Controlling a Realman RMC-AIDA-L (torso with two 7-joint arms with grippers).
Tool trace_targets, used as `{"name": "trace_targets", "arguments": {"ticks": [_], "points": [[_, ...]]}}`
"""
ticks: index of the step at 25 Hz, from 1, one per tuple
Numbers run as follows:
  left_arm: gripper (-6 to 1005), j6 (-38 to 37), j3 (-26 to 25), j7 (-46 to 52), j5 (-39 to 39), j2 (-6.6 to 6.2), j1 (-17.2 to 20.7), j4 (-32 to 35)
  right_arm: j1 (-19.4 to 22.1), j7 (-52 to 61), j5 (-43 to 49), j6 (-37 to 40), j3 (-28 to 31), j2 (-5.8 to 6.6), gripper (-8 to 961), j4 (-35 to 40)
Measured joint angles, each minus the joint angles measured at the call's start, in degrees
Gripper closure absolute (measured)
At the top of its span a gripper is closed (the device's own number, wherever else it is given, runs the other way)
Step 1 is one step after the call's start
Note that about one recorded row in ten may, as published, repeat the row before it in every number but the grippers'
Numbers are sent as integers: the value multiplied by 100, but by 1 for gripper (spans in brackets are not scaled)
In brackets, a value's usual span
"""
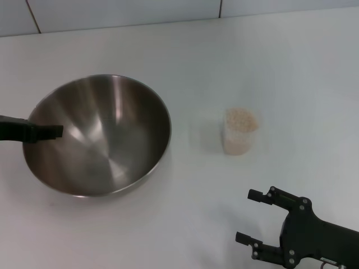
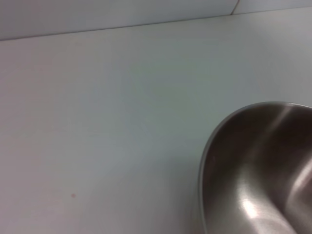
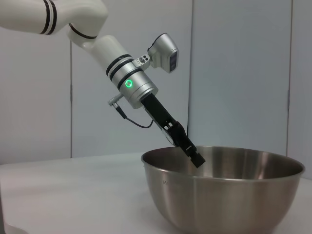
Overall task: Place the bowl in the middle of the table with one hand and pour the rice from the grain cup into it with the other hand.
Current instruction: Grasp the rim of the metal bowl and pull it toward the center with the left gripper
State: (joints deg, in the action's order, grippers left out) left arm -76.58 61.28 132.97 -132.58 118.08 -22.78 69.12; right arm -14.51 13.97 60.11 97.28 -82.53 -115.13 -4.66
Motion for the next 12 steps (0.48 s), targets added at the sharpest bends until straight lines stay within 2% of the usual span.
{"name": "trace_targets", "arguments": {"ticks": [4, 9, 12], "points": [[498, -24, 7, -3, 18, 1, -17, 29, 3, 0, 0, -2, 0, 0, 225, 0], [702, -72, 30, -42, -8, -5, -85, -10, 9, 0, 0, -3, 0, 0, 227, 0], [775, -85, 30, -60, -7, -4, -120, -21, 10, 0, 0, -2, 0, 0, 228, 0]]}}
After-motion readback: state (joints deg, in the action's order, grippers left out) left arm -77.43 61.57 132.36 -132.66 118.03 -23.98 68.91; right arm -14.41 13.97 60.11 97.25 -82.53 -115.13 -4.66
